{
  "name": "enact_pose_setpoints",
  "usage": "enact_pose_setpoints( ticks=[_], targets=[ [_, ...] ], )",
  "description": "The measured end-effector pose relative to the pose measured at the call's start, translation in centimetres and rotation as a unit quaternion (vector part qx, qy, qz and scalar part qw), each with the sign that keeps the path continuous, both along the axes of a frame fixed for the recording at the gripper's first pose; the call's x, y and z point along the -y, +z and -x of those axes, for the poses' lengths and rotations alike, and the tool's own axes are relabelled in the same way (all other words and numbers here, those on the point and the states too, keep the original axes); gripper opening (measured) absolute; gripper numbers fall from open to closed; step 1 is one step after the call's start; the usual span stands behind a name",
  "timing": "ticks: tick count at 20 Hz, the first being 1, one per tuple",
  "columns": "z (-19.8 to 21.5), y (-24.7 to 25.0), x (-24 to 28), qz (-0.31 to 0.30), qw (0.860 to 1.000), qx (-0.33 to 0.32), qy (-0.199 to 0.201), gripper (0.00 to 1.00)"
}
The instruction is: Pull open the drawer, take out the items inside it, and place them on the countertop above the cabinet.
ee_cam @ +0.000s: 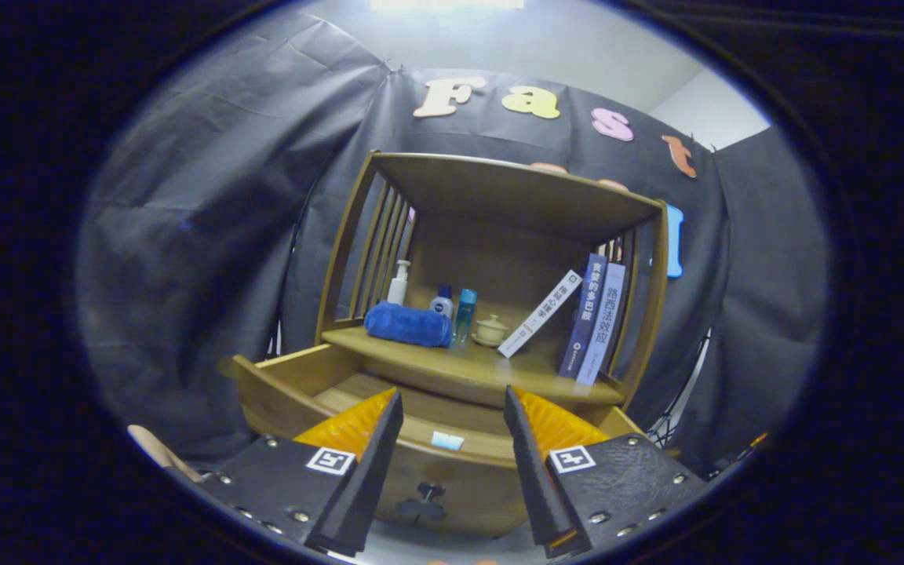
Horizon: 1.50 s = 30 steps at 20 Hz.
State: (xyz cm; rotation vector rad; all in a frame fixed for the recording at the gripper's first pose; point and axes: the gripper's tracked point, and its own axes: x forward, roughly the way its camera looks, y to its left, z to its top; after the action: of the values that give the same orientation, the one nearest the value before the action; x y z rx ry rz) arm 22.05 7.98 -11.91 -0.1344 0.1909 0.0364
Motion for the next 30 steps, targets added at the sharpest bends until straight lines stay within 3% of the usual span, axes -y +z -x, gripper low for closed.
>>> enact_pose_setpoints(
  ticks=[4,7,10,15,26,30],
  targets=[
    [-4.2,-2.8,-0.4,-0.021,0.992,-0.120,0.032,0.79],
    [-6.8,-6.1,-1.0,-0.063,0.971,-0.228,0.046,0.88],
    [-9.2,-8.8,-0.4,-0.048,0.954,-0.292,0.038,0.89],
    [-9.7,-14.6,-1.6,-0.050,0.906,-0.417,0.055,0.89],
    [-9.2,-21.4,-0.4,-0.028,0.832,-0.554,0.015,0.89],
    [-8.6,-22.2,0.0,-0.015,0.816,-0.577,0.010,0.90]
  ],
)
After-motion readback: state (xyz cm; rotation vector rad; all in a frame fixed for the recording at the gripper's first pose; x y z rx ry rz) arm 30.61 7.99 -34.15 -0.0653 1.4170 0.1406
